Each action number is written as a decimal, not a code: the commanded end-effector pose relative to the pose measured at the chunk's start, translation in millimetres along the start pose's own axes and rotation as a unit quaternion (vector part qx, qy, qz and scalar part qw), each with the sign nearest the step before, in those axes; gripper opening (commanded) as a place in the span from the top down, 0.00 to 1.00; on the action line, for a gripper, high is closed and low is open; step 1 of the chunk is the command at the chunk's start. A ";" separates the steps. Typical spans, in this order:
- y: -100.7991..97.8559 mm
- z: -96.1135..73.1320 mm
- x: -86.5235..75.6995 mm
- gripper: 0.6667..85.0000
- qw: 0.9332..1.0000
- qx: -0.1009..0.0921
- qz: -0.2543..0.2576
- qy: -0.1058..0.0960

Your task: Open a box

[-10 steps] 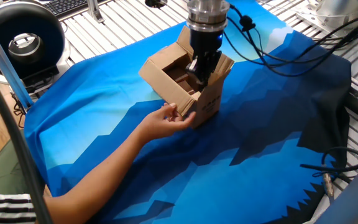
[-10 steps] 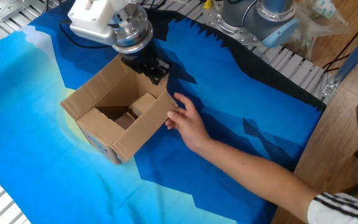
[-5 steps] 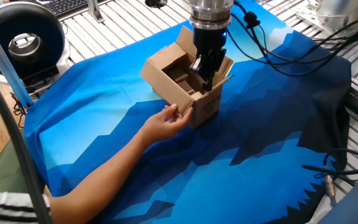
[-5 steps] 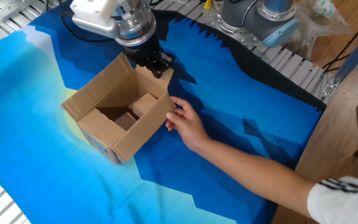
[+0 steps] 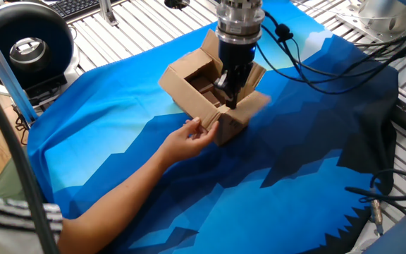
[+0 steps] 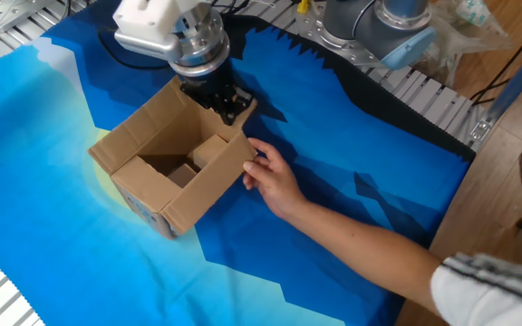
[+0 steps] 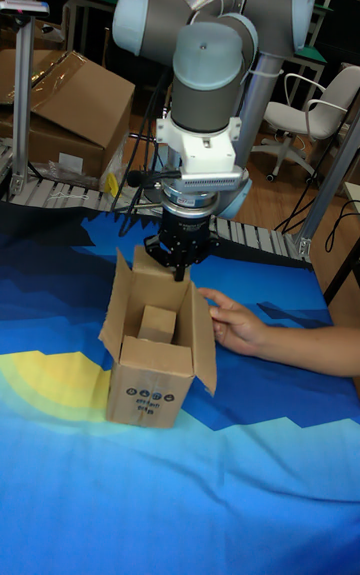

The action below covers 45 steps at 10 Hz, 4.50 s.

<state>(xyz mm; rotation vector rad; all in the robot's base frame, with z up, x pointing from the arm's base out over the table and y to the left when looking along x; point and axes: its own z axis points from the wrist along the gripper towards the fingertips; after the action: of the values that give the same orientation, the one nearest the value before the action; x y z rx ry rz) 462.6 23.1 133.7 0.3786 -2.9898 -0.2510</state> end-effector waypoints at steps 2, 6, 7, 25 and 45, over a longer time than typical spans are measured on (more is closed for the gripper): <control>0.6 3.8 -6.4 0.99 1.000 -0.003 -0.007 -0.016; -2.7 -38.7 -9.8 0.99 0.999 0.041 -0.007 0.018; 1.0 -41.0 -16.8 0.99 0.999 0.041 -0.007 0.019; -33.9 -22.4 -106.6 0.99 0.996 0.061 -0.055 -0.042; -43.6 4.0 -134.2 0.99 0.992 0.058 -0.007 -0.111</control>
<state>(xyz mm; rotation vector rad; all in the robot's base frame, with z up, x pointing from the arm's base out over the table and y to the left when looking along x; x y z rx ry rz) 610.5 16.6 107.0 0.4351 -3.2192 -0.1136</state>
